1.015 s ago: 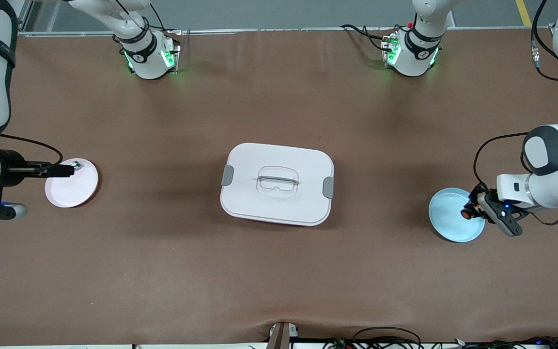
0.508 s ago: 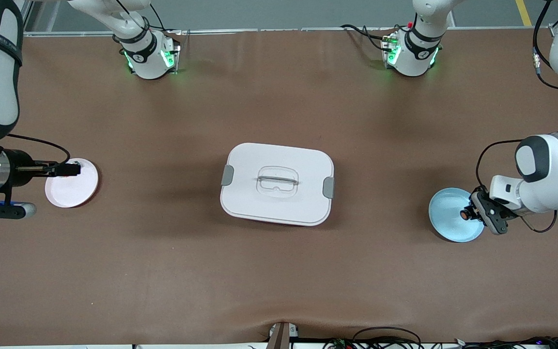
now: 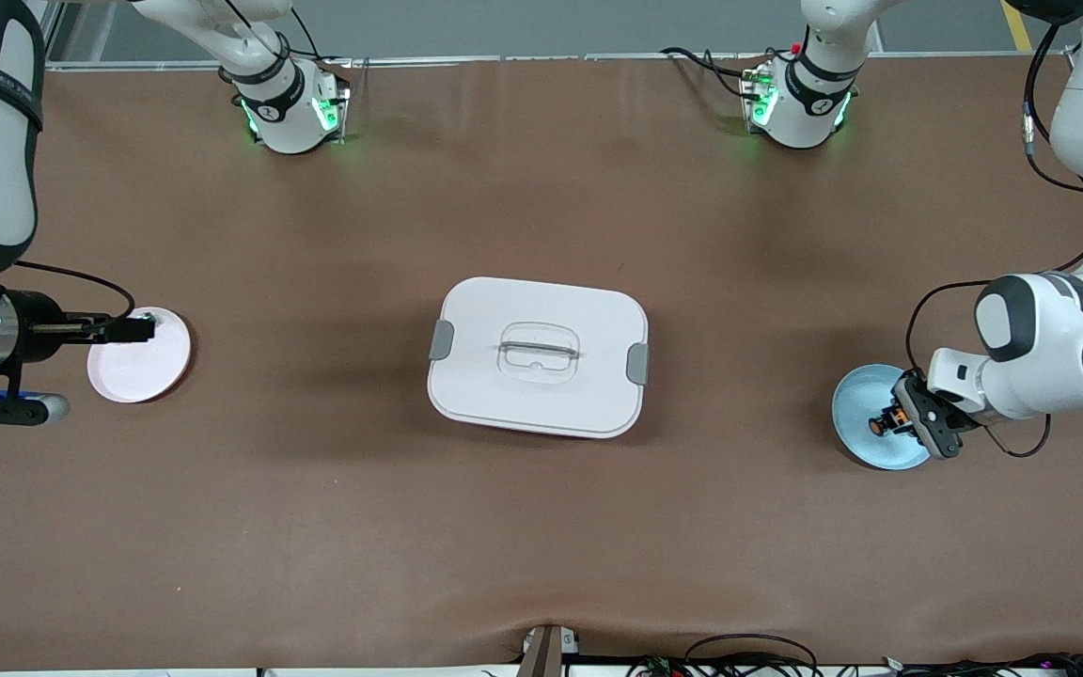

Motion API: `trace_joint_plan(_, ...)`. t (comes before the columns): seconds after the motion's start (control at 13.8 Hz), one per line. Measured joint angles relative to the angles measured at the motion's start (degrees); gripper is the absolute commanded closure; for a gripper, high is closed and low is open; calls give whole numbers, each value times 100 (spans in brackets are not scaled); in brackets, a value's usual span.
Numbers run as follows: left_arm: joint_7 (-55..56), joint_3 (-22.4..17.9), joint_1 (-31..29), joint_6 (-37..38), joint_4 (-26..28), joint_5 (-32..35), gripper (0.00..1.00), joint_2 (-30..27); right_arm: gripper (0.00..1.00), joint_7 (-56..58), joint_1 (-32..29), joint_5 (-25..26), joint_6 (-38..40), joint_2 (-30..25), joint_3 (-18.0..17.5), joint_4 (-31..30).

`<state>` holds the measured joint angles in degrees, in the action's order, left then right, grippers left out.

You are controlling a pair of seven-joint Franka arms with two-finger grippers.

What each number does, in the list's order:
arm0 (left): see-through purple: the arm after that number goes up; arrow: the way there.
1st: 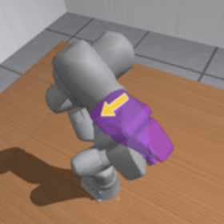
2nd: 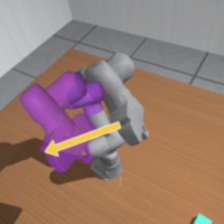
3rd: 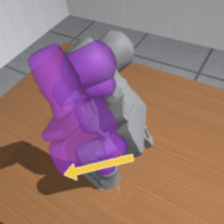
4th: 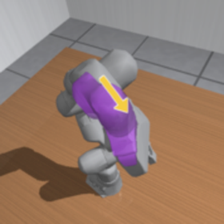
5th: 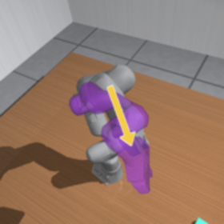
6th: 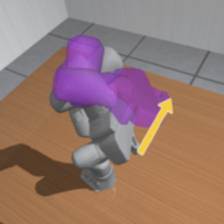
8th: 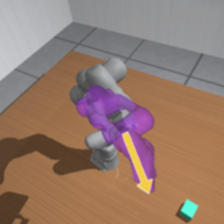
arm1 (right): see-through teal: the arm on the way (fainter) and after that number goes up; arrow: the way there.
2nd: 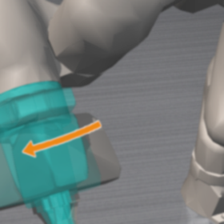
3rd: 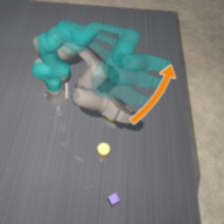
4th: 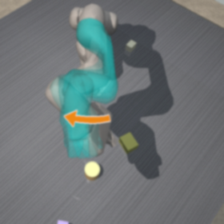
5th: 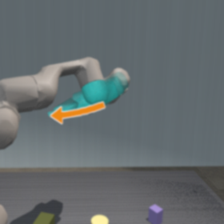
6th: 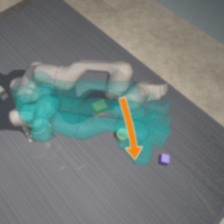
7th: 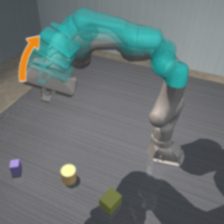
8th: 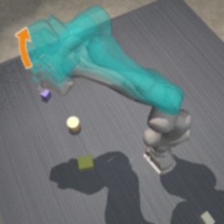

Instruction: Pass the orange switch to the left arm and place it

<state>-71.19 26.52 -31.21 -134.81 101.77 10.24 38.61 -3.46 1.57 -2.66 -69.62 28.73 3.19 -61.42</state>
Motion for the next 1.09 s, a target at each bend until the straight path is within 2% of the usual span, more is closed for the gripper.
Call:
trace_joint_plan(0.07, -110, 8, 20, -40, 11, 0, 37, 7, 0, 0, -17, 1, 0, 0, 4, 0)
trace_joint_plan(0.15, -208, 10, 37, -72, 20, 0, 25, 12, 0, -45, -20, 3, -1, 0, 5, 0)
trace_joint_plan(0.22, -262, 10, 44, -94, 25, 0, 0, 16, 0, -183, -13, 3, -2, 0, 2, 0)
trace_joint_plan(0.65, -109, 34, 34, -100, -160, 0, 0, -69, 0, -847, 193, 76, -7, -22, -49, 2)
trace_joint_plan(1.09, 452, 306, 28, 1074, -918, -2, 0, -384, 0, -470, 105, 181, 13, -34, 11, 6)
